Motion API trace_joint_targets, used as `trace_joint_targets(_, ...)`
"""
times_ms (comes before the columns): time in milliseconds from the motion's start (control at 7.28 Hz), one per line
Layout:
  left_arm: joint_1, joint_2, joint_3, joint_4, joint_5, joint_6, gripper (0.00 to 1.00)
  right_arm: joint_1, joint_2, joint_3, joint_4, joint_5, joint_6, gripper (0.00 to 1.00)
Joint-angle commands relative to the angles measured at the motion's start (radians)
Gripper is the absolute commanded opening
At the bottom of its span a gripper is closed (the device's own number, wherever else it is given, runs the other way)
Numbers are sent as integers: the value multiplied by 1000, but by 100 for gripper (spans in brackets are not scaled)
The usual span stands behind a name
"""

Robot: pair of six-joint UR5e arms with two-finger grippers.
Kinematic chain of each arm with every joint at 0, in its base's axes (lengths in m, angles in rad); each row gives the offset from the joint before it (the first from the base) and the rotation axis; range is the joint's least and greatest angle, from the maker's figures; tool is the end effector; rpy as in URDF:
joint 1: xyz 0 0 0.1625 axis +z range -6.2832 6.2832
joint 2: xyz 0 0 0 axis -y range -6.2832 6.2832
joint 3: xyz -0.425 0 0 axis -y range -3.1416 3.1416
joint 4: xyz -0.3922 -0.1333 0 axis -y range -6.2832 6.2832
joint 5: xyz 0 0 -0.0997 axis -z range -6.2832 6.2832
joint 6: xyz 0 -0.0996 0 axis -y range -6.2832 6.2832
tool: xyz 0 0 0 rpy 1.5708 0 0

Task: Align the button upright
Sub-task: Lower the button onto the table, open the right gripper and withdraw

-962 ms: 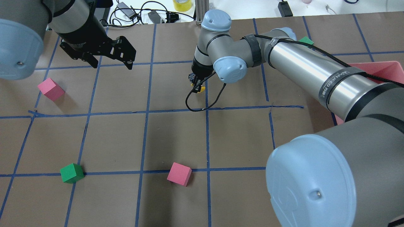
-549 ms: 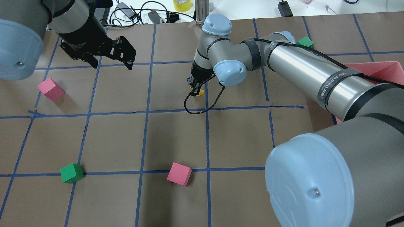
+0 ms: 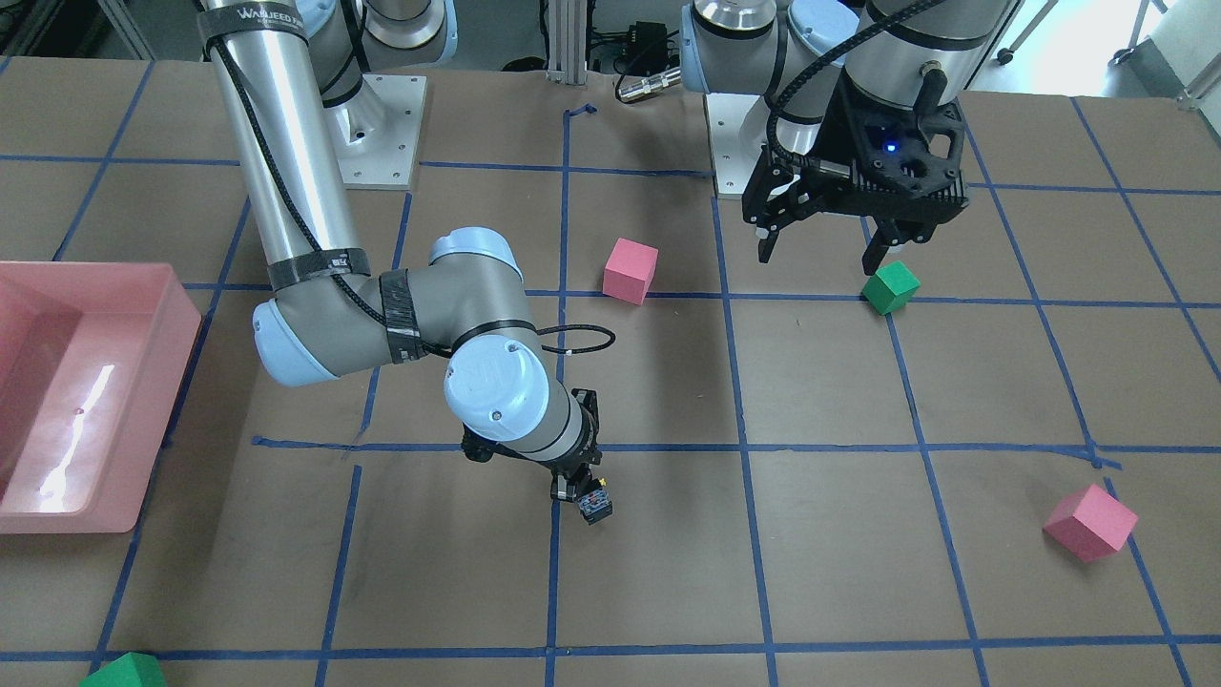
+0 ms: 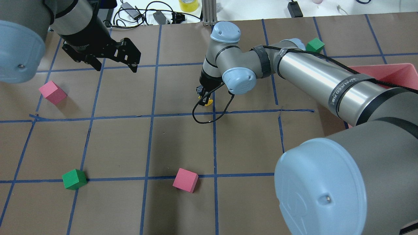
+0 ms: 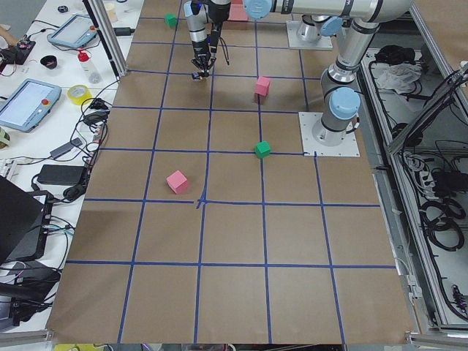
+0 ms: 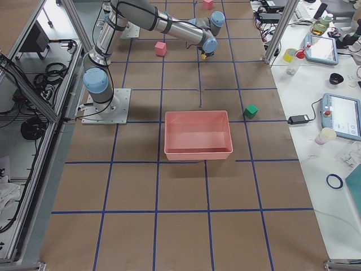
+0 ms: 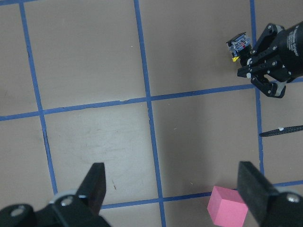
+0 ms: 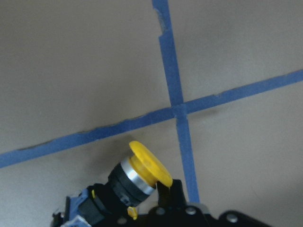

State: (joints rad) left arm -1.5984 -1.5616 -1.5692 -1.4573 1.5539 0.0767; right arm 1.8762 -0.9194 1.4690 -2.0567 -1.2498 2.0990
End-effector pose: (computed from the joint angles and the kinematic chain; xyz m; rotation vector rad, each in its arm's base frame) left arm -0.1487 -0.4956 0.5053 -0.1644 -3.1174 0.1948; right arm 0.3632 -0.6043 0.1949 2.3891 1.8883 0.4948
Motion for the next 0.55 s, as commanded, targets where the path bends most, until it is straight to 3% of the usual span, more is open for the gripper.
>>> trace_joint_targets(0,0,0,0,0,0,0,100,0,-2,17,1,1,24,9)
trace_joint_targets(137,0,0,-2,0,2,0,100,0,-6,19,0,-20,3,92)
trace_joint_targets(412,0,0,-2,0,2,0,100,0,-9,19,0,-34,-11,95)
